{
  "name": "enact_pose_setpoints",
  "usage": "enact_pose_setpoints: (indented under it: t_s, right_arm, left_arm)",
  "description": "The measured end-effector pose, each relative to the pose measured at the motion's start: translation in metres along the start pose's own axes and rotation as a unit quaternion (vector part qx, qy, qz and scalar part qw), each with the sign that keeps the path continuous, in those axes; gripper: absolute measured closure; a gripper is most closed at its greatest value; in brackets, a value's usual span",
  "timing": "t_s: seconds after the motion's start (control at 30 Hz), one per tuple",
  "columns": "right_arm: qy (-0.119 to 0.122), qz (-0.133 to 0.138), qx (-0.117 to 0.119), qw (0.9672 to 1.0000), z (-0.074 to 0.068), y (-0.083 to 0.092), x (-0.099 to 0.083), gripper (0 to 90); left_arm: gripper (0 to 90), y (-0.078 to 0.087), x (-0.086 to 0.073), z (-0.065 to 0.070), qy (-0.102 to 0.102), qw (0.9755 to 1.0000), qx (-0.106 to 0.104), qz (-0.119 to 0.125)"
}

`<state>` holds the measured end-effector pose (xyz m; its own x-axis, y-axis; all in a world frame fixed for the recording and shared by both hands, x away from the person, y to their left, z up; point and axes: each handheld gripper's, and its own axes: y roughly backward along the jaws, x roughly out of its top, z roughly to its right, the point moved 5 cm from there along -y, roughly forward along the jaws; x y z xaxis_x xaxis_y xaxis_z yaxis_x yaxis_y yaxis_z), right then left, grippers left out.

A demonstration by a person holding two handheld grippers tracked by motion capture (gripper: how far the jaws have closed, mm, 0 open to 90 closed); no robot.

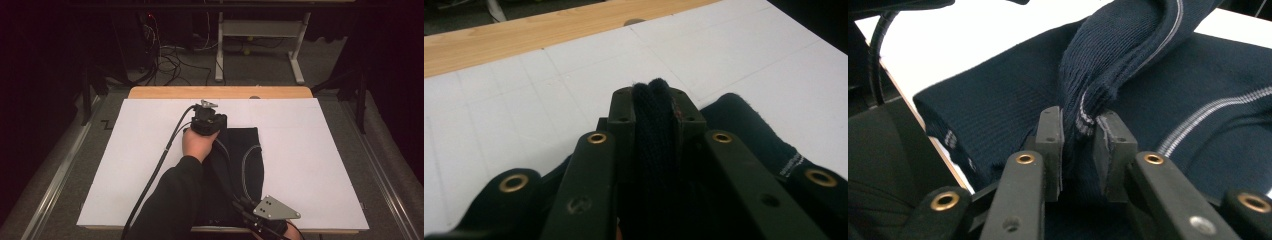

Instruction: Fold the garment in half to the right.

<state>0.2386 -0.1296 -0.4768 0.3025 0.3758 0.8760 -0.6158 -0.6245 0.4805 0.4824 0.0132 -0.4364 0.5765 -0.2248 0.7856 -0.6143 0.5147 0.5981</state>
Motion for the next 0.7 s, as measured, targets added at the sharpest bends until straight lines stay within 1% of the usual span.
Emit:
enact_pose_setpoints:
  t_s: [0.07, 0.17, 0.23, 0.3, 0.43, 0.57, 0.7]
  right_arm:
    - [-0.003, -0.002, -0.003, 1.0000, 0.002, 0.003, -0.002, 77.6]
    - [-0.010, -0.005, -0.005, 0.9999, 0.005, 0.006, -0.006, 82.1]
    - [-0.011, -0.004, -0.011, 0.9999, 0.007, 0.008, -0.007, 84.2]
    - [-0.017, -0.002, -0.012, 0.9998, 0.010, 0.009, -0.007, 86.0]
    - [-0.021, 0.003, -0.013, 0.9997, 0.013, 0.013, -0.006, 86.6]
    - [-0.025, 0.016, -0.020, 0.9994, 0.016, 0.017, -0.004, 86.6]
    - [-0.025, 0.018, -0.023, 0.9993, 0.017, 0.017, -0.003, 86.5]
  left_arm:
    - [72.6, -0.004, -0.001, 0.003, 0.000, 1.0000, -0.001, -0.003]
    - [72.6, -0.011, -0.002, 0.008, -0.007, 0.9999, 0.001, -0.011]
    - [72.6, -0.016, -0.002, 0.012, -0.008, 0.9998, -0.003, -0.016]
    - [72.6, -0.020, -0.002, 0.017, -0.008, 0.9998, -0.007, -0.017]
    - [70.4, -0.026, -0.001, 0.026, -0.011, 0.9996, -0.018, -0.018]
    - [63.9, -0.029, 0.004, 0.036, -0.008, 0.9994, -0.031, -0.009]
    - [54.6, -0.027, 0.010, 0.046, -0.020, 0.9987, -0.046, 0.006]
